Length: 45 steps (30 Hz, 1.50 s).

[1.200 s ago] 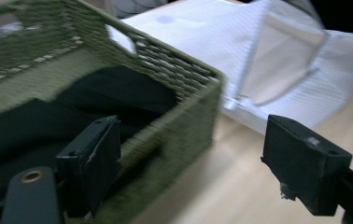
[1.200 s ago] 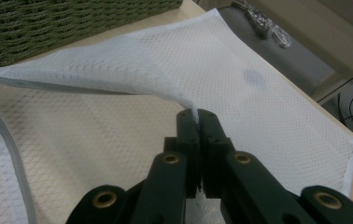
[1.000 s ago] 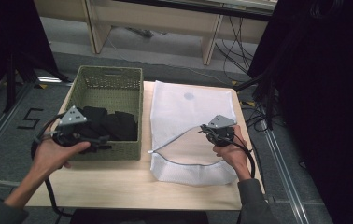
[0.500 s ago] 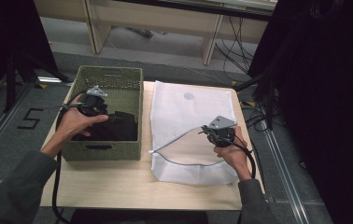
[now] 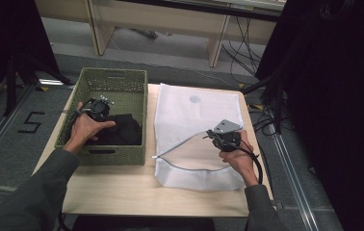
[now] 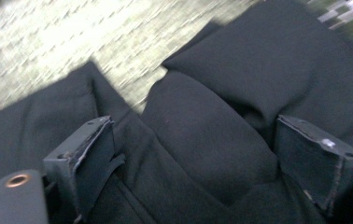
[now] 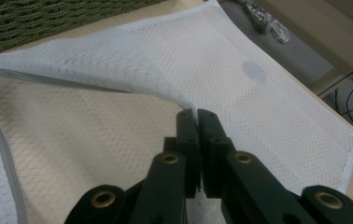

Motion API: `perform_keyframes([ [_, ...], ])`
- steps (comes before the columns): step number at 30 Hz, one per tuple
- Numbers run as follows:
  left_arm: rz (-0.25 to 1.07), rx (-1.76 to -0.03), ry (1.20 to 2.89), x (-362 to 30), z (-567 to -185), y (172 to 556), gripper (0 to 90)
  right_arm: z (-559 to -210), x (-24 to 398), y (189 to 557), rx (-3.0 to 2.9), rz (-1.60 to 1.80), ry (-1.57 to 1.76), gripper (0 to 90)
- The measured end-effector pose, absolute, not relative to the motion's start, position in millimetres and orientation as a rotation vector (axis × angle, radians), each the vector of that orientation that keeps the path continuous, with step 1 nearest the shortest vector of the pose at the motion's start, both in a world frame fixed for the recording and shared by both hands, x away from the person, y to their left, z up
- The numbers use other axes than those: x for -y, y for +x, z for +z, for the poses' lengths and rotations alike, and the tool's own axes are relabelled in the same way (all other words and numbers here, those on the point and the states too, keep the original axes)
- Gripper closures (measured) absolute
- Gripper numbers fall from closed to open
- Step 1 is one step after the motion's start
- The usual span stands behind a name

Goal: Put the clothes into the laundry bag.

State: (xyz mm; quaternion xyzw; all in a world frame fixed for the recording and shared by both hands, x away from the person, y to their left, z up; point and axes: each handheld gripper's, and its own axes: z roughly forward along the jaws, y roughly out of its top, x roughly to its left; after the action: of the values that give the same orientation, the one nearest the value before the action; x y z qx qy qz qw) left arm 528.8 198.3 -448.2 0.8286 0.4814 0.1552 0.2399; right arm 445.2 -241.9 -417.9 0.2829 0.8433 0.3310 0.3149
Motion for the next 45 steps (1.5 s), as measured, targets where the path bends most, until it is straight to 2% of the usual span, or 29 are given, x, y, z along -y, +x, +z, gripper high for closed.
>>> perform_keyframes([
  [4, 0.338, -1.376, 2.193, -206, -455, 531, 7.8, -418, 242, 446, -2.220, 0.873, 0.755, 89.1],
  [9, 0.275, -1.392, 2.227, -203, -466, 534, 0.0, -418, 242, 447, -2.232, 0.873, 0.742, 89.1],
  [19, 0.250, -1.346, 2.264, -195, -473, 533, 0.0, -419, 242, 447, -2.228, 0.868, 0.752, 88.9],
  [28, 0.152, -1.270, 2.327, -181, -479, 535, 0.0, -420, 241, 449, -2.240, 0.861, 0.758, 88.5],
  [32, 0.082, -1.312, 2.299, -178, -483, 536, 0.0, -421, 240, 449, -2.234, 0.865, 0.747, 88.4],
  [33, 0.048, -1.310, 2.290, -180, -483, 537, 1.7, -421, 240, 449, -2.231, 0.865, 0.755, 88.3],
  [34, 0.021, -1.259, 2.304, -184, -482, 539, 12.0, -420, 240, 450, -2.235, 0.863, 0.754, 88.2],
  [35, 0.021, -1.259, 2.304, -184, -482, 539, 16.3, -420, 240, 450, -2.235, 0.863, 0.754, 88.2],
  [38, -0.008, -1.272, 2.274, -186, -479, 537, 38.1, -420, 239, 449, -2.231, 0.874, 0.754, 88.2],
  [40, -0.022, -1.268, 2.272, -186, -479, 537, 49.3, -420, 239, 450, -2.226, 0.874, 0.755, 88.3],
  [41, -0.022, -1.243, 2.282, -186, -478, 537, 49.3, -420, 239, 450, -2.226, 0.874, 0.755, 88.3],
  [42, -0.002, -1.224, 2.293, -185, -475, 537, 57.8, -419, 240, 449, -2.231, 0.868, 0.759, 88.6],
  [45, 0.018, -1.210, 2.289, -186, -473, 536, 66.8, -419, 241, 450, -2.235, 0.876, 0.745, 89.1],
])
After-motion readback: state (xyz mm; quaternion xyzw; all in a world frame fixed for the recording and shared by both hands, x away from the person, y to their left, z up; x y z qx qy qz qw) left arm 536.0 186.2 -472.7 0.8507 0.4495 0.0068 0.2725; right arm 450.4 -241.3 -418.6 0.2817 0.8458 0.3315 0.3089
